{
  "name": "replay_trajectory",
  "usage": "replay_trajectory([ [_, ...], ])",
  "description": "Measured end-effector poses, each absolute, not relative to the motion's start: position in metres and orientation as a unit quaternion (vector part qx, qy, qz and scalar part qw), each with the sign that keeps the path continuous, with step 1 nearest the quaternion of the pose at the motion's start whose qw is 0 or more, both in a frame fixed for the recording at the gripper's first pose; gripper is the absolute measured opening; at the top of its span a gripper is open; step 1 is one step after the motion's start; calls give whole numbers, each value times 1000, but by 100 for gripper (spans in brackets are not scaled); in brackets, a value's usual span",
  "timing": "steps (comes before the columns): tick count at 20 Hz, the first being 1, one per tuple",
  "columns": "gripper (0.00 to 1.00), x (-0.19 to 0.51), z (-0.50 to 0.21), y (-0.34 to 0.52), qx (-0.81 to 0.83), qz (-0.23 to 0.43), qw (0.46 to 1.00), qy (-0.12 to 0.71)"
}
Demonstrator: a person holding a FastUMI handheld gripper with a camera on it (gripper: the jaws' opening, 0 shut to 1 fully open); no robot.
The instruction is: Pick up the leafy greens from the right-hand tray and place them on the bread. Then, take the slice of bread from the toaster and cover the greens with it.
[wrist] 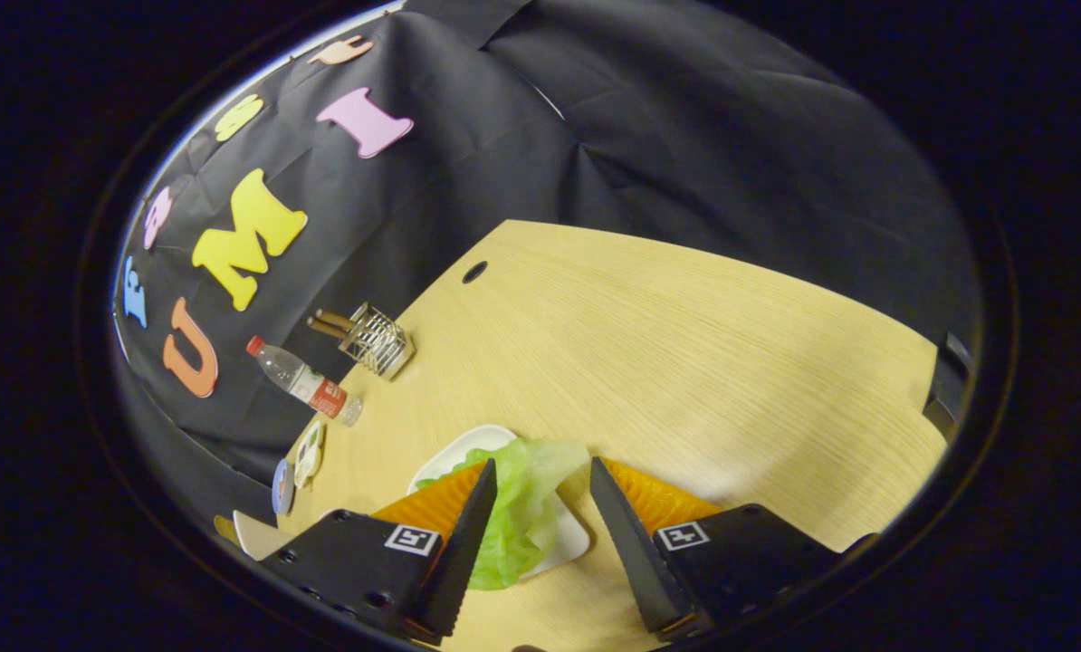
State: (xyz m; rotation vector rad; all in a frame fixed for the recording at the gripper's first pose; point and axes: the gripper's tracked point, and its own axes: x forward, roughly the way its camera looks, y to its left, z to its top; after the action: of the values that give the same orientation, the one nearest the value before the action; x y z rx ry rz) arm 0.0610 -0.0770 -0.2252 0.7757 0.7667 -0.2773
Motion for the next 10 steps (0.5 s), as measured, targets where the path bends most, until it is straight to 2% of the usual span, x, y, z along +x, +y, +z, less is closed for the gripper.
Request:
replay_trajectory([
  [6,5,72,-229,-83,357,-125,847,373],
  [7,5,72,-226,-85,355,-122,850,369],
  [8,0,72,-221,-82,356,-115,853,364],
  [10,0,72,-208,-80,359,-103,858,352],
])
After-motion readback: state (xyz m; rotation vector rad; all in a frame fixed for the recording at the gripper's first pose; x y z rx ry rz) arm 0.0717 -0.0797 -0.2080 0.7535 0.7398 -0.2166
